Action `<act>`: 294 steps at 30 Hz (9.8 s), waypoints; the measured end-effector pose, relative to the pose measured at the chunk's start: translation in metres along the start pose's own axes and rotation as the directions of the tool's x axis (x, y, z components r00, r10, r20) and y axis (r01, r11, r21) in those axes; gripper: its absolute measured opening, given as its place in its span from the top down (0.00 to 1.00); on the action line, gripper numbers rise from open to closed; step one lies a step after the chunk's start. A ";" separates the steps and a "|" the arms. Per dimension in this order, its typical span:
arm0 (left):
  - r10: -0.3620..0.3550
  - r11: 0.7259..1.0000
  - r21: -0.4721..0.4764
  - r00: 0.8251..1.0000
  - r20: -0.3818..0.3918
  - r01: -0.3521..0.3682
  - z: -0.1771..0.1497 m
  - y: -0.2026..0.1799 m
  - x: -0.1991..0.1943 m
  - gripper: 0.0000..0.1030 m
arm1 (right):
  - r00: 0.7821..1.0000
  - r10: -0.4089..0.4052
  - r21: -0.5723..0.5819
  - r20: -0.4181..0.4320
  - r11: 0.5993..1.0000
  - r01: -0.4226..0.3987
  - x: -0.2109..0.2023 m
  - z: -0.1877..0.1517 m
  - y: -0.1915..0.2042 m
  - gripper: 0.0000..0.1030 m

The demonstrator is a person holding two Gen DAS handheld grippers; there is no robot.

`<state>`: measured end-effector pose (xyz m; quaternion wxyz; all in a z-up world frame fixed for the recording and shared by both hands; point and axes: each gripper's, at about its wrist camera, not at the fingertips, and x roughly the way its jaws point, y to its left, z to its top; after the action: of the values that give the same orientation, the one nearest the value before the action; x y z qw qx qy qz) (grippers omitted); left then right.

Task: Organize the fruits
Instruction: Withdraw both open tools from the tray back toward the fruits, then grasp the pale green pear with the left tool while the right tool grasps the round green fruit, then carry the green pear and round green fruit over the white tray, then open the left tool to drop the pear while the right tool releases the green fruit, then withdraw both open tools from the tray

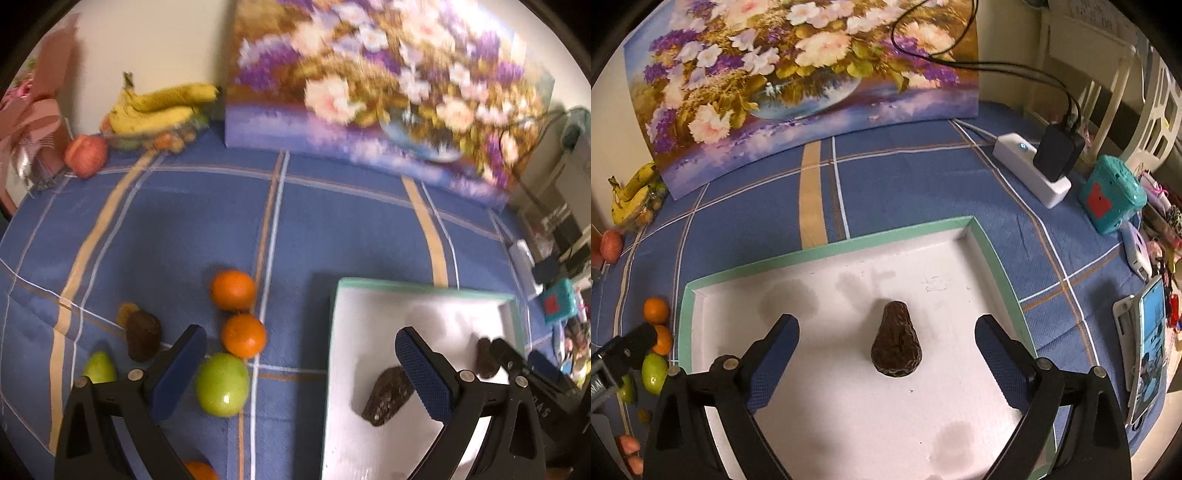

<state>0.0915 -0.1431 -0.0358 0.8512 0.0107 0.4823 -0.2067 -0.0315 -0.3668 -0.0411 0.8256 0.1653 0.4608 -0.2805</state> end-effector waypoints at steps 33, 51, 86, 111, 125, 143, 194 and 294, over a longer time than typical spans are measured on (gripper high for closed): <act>0.101 0.989 -0.121 0.991 0.083 -0.090 0.009 0.108 -0.064 0.00 | 0.956 0.246 -0.129 0.157 0.965 -0.227 -0.059 -0.004 0.085 0.07; 0.098 0.935 -0.352 0.988 0.120 -0.050 -0.005 0.202 -0.114 0.01 | 0.907 0.419 -0.275 0.047 0.878 -0.392 -0.075 -0.038 0.187 0.16; 0.045 0.939 -0.321 0.968 -0.247 -0.125 -0.045 0.198 0.019 0.25 | 0.944 0.260 -0.373 -0.201 0.871 -0.319 0.027 -0.091 0.248 0.36; -0.022 0.952 -0.305 0.995 -0.096 -0.008 -0.011 0.175 -0.037 0.59 | 0.929 0.353 -0.295 -0.111 0.881 -0.370 -0.020 -0.061 0.224 0.58; -0.049 0.965 -0.258 0.999 -0.001 0.047 0.000 0.145 -0.073 0.59 | 0.927 0.373 -0.273 -0.048 0.887 -0.371 -0.052 -0.051 0.202 0.58; -0.105 0.987 -0.130 0.994 -0.040 0.099 -0.010 0.074 -0.062 0.59 | 0.960 0.275 -0.133 -0.056 0.951 -0.280 -0.041 -0.039 0.124 0.58; -0.046 0.952 0.272 0.943 -0.331 0.142 -0.093 -0.084 0.017 0.59 | 0.984 -0.037 0.046 -0.173 0.998 0.045 0.004 -0.039 -0.031 0.58; 0.129 0.991 0.034 0.985 -0.114 -0.126 -0.037 0.004 -0.017 0.00 | 0.999 -0.031 -0.003 -0.007 1.000 0.031 -0.026 -0.025 -0.011 0.08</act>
<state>0.0551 -0.1260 -0.0420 0.8331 0.0651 0.5262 -0.1573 -0.0654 -0.3540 -0.0319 0.8197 0.1581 0.4666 -0.2921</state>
